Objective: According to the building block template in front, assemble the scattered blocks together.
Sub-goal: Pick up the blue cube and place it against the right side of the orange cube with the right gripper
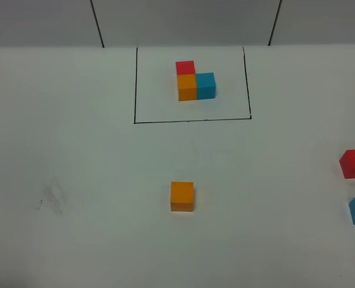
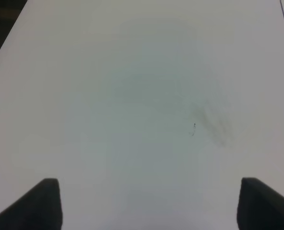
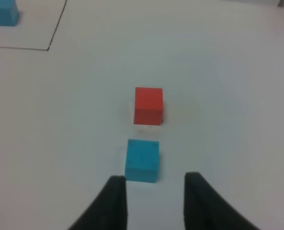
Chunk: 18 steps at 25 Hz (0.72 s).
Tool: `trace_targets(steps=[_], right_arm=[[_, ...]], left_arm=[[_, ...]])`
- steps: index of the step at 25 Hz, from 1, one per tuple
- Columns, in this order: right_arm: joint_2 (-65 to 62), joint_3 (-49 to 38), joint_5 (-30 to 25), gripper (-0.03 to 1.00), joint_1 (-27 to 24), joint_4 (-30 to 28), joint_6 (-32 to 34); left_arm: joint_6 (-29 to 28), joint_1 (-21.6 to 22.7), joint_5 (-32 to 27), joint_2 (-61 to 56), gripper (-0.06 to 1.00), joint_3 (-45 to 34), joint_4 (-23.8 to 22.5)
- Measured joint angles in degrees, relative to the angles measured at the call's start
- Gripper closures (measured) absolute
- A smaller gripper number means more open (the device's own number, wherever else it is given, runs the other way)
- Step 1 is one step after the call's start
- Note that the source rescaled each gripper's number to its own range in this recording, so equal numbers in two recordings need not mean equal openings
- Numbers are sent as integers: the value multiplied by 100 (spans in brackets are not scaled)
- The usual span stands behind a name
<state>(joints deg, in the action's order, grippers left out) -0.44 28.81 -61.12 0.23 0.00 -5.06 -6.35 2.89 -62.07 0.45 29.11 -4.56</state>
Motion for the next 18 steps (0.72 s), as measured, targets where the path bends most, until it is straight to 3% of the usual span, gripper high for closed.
trace_targets(steps=[18], right_arm=[[0, 0, 0, 97, 0, 0, 0]], left_arm=[[10, 0, 0, -79, 28, -9, 0]])
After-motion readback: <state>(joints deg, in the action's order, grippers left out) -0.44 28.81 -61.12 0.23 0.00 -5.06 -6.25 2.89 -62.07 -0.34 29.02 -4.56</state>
